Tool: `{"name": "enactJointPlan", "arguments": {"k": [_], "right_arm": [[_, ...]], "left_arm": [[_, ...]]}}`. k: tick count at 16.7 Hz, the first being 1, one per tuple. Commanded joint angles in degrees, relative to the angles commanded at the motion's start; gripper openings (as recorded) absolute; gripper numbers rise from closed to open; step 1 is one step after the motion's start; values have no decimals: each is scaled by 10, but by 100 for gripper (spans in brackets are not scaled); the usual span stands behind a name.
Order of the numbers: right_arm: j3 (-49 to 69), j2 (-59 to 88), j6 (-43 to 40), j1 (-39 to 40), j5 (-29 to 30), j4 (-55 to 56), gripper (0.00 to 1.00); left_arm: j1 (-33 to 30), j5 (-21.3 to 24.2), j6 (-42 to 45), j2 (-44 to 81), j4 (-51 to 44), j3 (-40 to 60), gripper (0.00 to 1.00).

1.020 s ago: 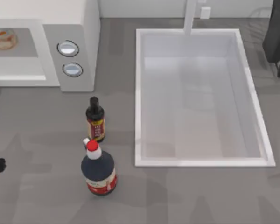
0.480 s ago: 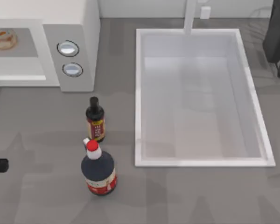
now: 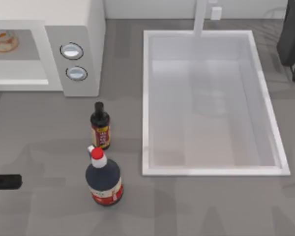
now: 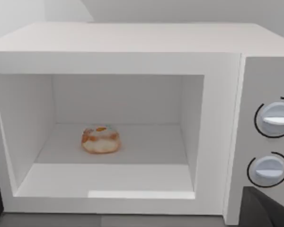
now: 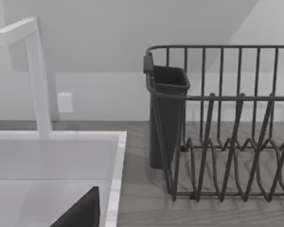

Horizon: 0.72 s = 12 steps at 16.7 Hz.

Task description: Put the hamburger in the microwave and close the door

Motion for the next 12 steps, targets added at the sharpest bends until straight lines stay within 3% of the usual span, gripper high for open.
{"name": "enactJointPlan", "arguments": {"k": [7, 12], "right_arm": [[0, 0, 0, 0, 0, 0, 100], [0, 0, 0, 0, 0, 0, 100]], "left_arm": [[18, 11, 15, 19, -8, 19, 0], [166, 97, 126, 167, -71, 151, 0]]}}
